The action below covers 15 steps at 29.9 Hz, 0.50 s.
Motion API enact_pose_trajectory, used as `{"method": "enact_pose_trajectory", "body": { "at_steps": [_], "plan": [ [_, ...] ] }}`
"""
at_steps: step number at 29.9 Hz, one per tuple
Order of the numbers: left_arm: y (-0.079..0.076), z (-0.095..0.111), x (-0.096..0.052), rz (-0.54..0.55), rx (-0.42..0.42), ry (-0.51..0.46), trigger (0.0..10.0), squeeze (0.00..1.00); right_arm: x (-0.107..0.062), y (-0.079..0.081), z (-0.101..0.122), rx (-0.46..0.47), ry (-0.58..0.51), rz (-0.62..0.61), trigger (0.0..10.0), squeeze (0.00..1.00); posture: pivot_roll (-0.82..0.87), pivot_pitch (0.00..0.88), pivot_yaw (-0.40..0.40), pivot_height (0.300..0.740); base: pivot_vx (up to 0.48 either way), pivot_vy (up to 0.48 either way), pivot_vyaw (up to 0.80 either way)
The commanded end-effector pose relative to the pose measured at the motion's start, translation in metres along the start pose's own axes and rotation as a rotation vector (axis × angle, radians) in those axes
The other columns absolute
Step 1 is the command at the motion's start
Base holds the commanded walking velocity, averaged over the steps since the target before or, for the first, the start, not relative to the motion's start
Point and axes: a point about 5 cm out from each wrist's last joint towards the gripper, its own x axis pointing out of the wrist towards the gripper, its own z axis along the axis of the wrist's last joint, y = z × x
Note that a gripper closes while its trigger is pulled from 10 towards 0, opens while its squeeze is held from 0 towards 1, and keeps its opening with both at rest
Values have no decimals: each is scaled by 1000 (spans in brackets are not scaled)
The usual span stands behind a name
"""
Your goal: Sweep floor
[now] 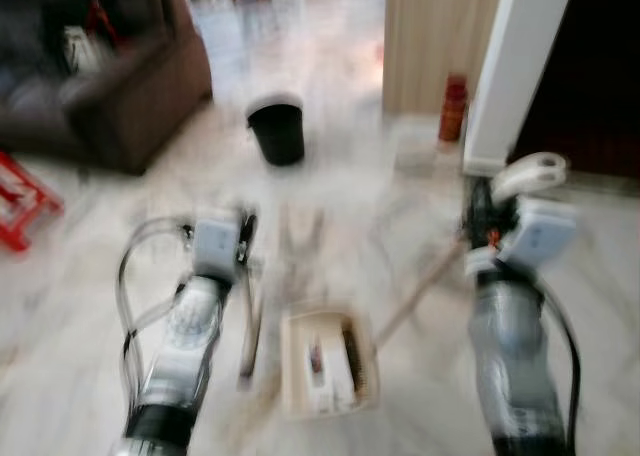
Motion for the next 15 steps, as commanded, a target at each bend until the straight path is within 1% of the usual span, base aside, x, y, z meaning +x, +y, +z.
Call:
{"method": "enact_pose_trajectory", "body": {
  "at_steps": [1, 15],
  "plan": [
    [11, 10, 2, 26, 39, -47, 10000, 0, 3, 9, 12, 26, -60, 21, 10000, 0, -9, 91, 103, 740, 345, 0, 0],
    [11, 11, 4, 20, 38, -52, 10000, 0, 4, 8, 12, 19, -62, 21, 10000, 0, -13, 77, 110, 740, 470, 0, 0]
  ]
}}
